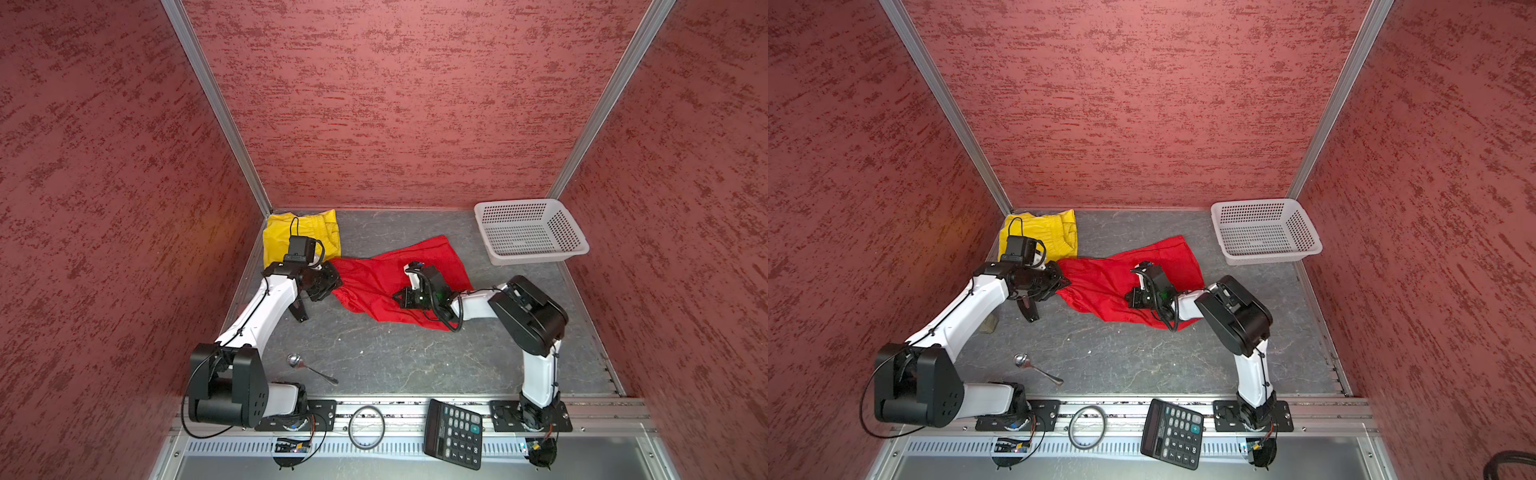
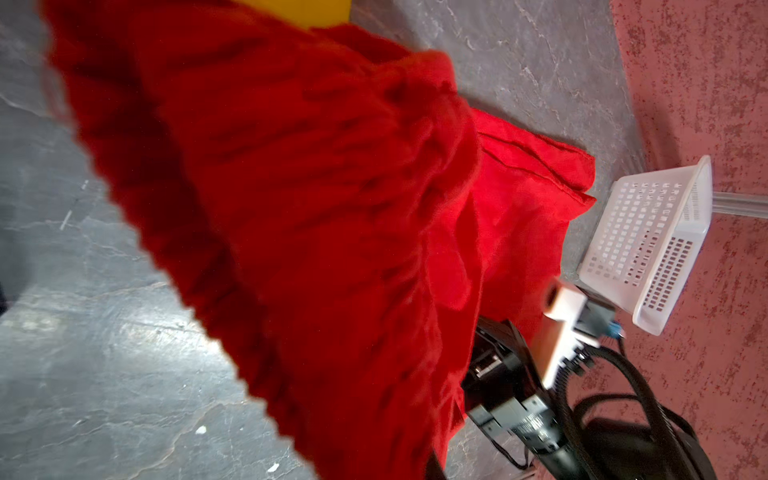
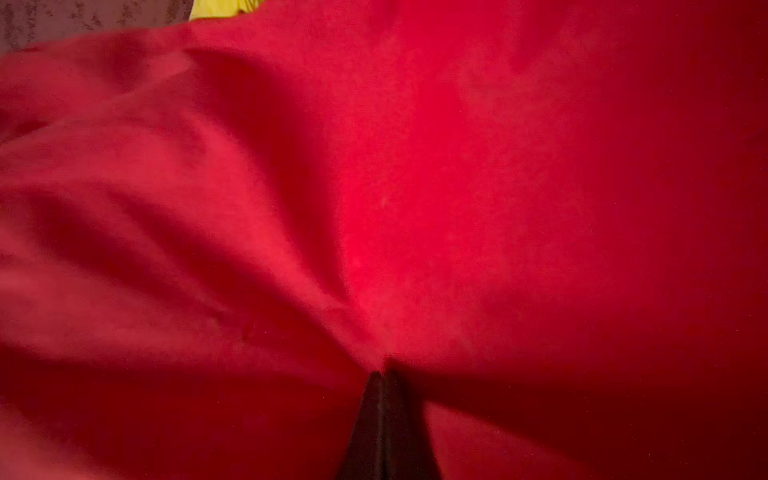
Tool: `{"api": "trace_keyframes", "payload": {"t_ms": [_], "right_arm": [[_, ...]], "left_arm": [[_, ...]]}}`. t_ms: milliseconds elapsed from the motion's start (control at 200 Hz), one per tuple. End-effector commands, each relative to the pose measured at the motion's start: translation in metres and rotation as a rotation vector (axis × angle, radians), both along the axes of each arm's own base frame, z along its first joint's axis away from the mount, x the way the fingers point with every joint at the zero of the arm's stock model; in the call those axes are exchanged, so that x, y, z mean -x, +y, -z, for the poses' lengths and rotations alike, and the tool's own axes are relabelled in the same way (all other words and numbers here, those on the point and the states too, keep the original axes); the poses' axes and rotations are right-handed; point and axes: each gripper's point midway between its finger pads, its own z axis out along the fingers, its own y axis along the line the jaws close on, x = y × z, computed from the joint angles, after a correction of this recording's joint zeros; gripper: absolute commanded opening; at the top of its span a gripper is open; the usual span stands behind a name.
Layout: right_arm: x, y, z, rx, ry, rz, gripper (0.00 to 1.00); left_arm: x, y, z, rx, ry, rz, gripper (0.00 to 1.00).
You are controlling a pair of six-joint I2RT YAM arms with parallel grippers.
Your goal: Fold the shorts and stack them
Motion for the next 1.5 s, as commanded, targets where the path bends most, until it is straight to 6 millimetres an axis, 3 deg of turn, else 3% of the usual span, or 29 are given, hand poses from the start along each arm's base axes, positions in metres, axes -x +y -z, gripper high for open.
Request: {"api": "trace_keyframes", "payload": {"t_ms": [0, 75, 165, 336, 391, 466, 681, 1027, 1142, 1252, 1383, 1498], "right_arm": [[0.014, 0.024, 0.016, 0.023, 0.087, -0.056, 0.0], [0.018, 0.023, 0.027, 0.035, 0.109, -0.058, 0.0], [0.017, 0.018, 0.019, 0.031, 0.081, -0.05, 0.0], [0.006, 0.0, -0.035, -0.004, -0.047, -0.054, 0.07], [0.002, -0.015, -0.054, -0.011, -0.082, -0.036, 0.08], [-0.004, -0.043, -0.064, 0.005, -0.087, 0.009, 0.1], [0.001, -0.127, -0.051, 0.132, -0.005, 0.141, 0.09], [0.049, -0.187, -0.008, 0.251, 0.107, 0.211, 0.04], [0.058, -0.194, 0.001, 0.242, 0.119, 0.232, 0.04], [0.06, -0.19, 0.006, 0.203, 0.127, 0.232, 0.04], [0.062, -0.188, 0.018, 0.174, 0.149, 0.239, 0.02], [0.065, -0.19, 0.023, 0.171, 0.157, 0.249, 0.01]], "left_arm": [[0.015, 0.01, -0.016, -0.101, 0.02, 0.066, 0.02], [0.014, 0.014, -0.03, -0.141, 0.008, 0.087, 0.03], [0.016, 0.019, -0.041, -0.188, 0.006, 0.115, 0.03], [0.023, 0.026, -0.05, -0.263, 0.031, 0.165, 0.03], [0.023, 0.028, -0.05, -0.289, 0.043, 0.175, 0.03], [0.025, 0.028, -0.045, -0.316, 0.071, 0.194, 0.03], [0.021, 0.019, -0.041, -0.39, 0.132, 0.262, 0.03], [0.0, -0.007, -0.059, -0.543, 0.165, 0.366, 0.02], [-0.009, -0.024, -0.069, -0.582, 0.155, 0.404, 0.02], [-0.019, -0.052, -0.073, -0.593, 0.146, 0.453, 0.02], [-0.025, -0.103, -0.067, -0.598, 0.135, 0.544, 0.02], [-0.029, -0.152, -0.046, -0.589, 0.155, 0.623, 0.02]]}}
